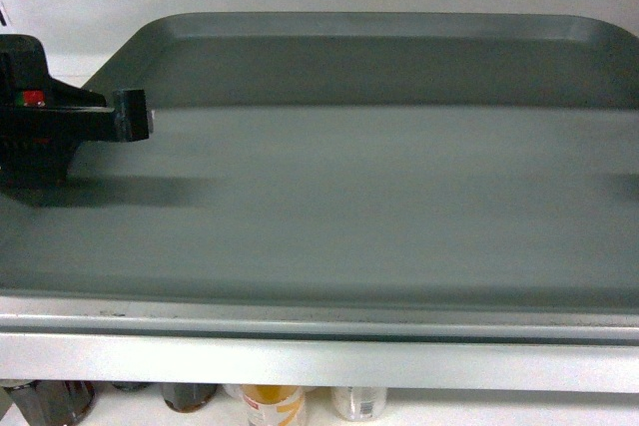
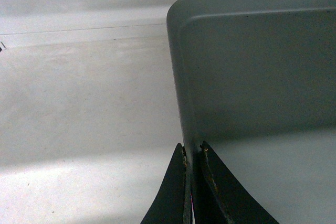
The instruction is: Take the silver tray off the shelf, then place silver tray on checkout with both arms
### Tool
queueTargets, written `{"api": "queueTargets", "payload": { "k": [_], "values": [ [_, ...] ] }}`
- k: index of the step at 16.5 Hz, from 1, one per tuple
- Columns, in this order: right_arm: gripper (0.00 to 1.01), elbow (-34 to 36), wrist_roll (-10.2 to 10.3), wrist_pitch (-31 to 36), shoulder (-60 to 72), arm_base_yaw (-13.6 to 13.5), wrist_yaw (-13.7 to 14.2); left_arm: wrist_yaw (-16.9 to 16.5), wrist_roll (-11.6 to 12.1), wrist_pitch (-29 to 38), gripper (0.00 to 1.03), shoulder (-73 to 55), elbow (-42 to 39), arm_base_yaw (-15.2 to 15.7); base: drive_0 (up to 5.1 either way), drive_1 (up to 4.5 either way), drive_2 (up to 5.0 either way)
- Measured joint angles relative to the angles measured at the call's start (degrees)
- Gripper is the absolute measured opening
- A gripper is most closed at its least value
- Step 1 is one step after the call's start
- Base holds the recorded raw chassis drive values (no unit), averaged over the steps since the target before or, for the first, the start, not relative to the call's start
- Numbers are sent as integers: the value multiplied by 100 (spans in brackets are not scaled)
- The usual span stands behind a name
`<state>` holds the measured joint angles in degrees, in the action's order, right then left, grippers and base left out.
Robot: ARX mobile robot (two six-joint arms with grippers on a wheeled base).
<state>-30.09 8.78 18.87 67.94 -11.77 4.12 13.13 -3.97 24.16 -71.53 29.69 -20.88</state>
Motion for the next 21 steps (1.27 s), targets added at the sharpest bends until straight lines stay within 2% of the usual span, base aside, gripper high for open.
{"api": "queueTargets", "payload": {
  "k": [3,6,7,8,18,21],
  "values": [
    [2,46,42,-457,-393,-57,13,87,2,-396,4,332,-94,-101,0,0,0],
    [2,76,70,-907,-461,-101,46,101,-35,-802,4,332,-120,-76,0,0,0],
    [2,114,83,-892,-431,-101,68,94,-35,-804,4,361,-133,-98,0,0,0],
    [2,170,68,-874,-472,-142,208,157,-26,-699,4,409,-175,-105,0,0,0],
    [2,170,61,-859,-509,-142,208,166,-26,-695,4,431,-181,-105,0,0,0],
    [2,170,61,-850,-507,-142,205,166,-26,-688,4,431,-181,-105,11,-371,393]
  ]
}}
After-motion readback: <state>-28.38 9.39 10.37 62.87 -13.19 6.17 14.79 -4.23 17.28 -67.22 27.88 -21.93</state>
